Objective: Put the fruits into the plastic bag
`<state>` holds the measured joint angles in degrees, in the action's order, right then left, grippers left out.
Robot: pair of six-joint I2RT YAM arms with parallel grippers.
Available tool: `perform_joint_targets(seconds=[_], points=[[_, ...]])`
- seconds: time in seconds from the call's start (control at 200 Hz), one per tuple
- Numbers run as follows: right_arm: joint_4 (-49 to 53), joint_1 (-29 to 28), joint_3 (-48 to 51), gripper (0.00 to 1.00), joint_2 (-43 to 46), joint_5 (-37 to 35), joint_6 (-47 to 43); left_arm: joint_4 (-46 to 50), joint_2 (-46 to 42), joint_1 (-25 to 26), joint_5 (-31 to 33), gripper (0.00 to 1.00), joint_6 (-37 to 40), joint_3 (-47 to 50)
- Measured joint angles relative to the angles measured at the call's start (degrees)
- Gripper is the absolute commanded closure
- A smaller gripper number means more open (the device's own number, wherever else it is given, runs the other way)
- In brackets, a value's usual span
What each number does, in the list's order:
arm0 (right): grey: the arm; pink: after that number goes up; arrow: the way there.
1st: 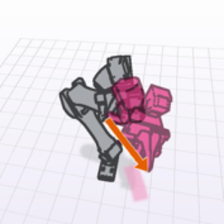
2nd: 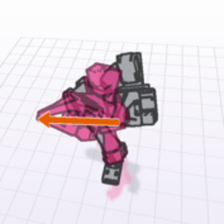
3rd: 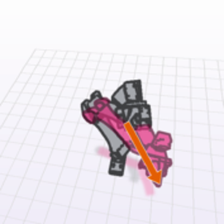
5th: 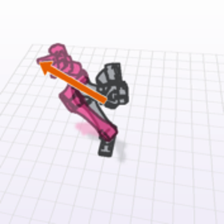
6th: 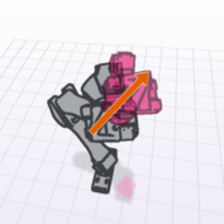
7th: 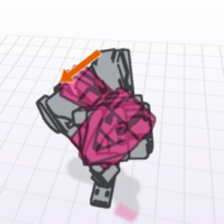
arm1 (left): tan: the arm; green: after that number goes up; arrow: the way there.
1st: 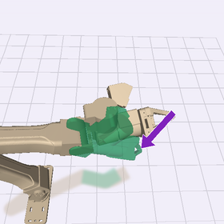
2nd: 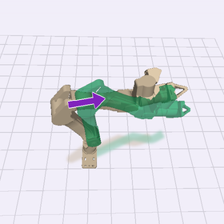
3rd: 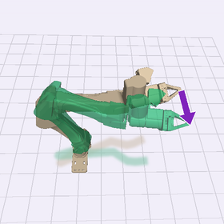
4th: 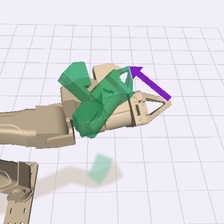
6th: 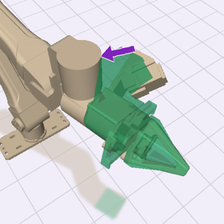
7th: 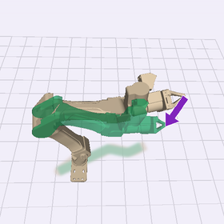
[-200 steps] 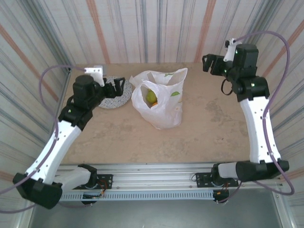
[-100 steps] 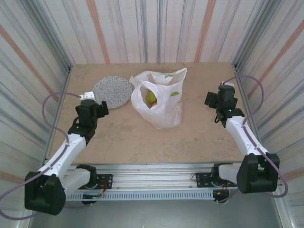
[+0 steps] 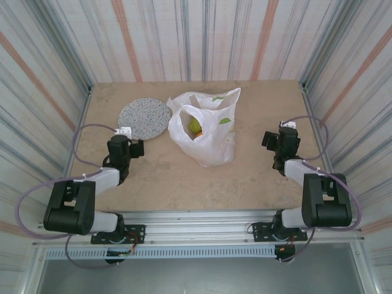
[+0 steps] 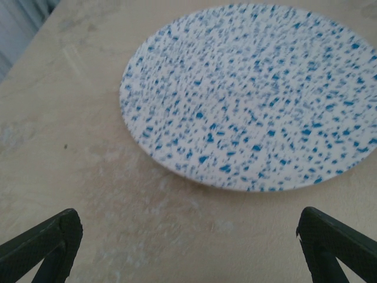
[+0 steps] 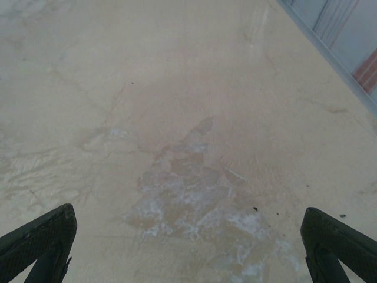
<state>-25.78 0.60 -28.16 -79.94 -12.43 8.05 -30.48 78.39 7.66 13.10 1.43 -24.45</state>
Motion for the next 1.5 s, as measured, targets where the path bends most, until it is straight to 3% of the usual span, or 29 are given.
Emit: perform_joint_targets(seconds=[0.2, 0.601, 1.498], points=[[-14.7, 0.6, 5.1, 0.01, -7.5, 5.2, -1.1, -14.6, 7.3, -2.5, -4.0, 0.01, 2.0, 3.5], [-20.7, 0.7, 5.9, 0.01, -8.8, 8.2, -1.3, -14.8, 8.7, -5.1, -9.1, 0.01, 1.8, 2.4], [-21.4, 0.7, 5.9, 0.01, -8.8, 8.2, -1.3, -14.8, 8.7, -5.1, -9.2, 0.01, 1.8, 2.4]])
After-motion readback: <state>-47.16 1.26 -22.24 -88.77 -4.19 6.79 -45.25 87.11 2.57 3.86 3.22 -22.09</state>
